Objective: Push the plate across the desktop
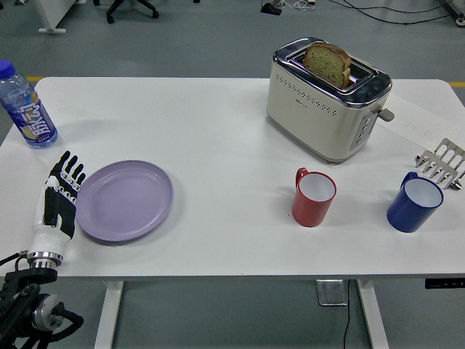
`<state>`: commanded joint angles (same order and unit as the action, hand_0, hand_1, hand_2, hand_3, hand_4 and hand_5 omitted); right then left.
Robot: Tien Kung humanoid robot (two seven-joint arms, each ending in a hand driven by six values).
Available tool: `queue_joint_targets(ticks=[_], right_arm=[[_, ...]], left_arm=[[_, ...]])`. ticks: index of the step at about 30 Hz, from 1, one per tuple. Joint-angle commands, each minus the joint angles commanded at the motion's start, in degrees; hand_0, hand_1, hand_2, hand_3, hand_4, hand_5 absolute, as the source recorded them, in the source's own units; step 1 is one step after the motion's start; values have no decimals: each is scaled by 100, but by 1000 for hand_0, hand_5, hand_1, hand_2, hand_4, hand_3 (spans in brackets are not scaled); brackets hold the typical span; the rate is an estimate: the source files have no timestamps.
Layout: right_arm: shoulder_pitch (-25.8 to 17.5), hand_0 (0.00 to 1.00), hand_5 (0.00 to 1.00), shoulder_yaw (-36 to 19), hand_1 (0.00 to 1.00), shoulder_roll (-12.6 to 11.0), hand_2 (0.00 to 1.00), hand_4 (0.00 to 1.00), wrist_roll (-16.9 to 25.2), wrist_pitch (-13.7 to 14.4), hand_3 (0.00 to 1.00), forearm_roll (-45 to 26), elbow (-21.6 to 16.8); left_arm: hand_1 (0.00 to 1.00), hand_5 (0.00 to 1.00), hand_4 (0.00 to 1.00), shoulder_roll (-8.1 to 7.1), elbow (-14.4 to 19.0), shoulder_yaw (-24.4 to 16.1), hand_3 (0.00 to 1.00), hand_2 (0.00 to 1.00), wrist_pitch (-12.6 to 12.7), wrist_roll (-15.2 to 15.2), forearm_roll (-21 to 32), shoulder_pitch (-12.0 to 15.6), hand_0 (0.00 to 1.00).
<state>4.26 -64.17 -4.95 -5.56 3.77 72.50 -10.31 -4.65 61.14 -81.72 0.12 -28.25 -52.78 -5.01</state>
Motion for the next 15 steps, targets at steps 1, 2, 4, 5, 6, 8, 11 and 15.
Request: queue_joint_targets(ticks=[1, 2, 4, 5, 6, 8, 11, 15], right_arm=[[0, 603, 340, 4, 546, 0, 652, 140, 1, 0, 610, -6, 0], [1, 603, 340, 7, 546, -1, 652, 140, 2, 0, 610, -11, 0], [1, 603, 340, 8, 546, -2, 652, 140, 3, -1, 610, -10, 0], [1, 603, 340, 6, 546, -1, 652, 140, 3, -1, 610, -7, 0], [1, 603, 340, 5, 546, -1, 652, 141, 3, -2, 611, -5, 0], [3, 603, 340, 7, 546, -2, 652, 141, 7, -4, 611, 4, 0], [8, 603, 340, 12, 546, -3, 652, 141, 12, -3, 611, -6, 0], [45, 603, 340, 30, 546, -15, 652, 142, 26, -1, 611, -41, 0]], left_arm=[[940, 998, 515, 2, -2, 5, 943, 952, 0, -5, 5, -1, 931], [940, 998, 515, 7, -4, 16, 943, 952, 1, -9, 13, -7, 931], [940, 998, 515, 15, -3, 32, 943, 952, 1, -16, 20, -14, 931], [940, 998, 515, 19, 0, 39, 943, 952, 2, -20, 20, -16, 931], [937, 998, 511, 20, 1, 42, 943, 950, 2, -21, 20, -16, 928], [937, 998, 511, 38, 2, 82, 943, 950, 3, -31, 50, -23, 928], [937, 998, 511, 49, 8, 114, 943, 950, 6, -40, 63, -32, 928], [935, 998, 505, 79, 24, 155, 941, 947, 8, -57, 106, -81, 927]])
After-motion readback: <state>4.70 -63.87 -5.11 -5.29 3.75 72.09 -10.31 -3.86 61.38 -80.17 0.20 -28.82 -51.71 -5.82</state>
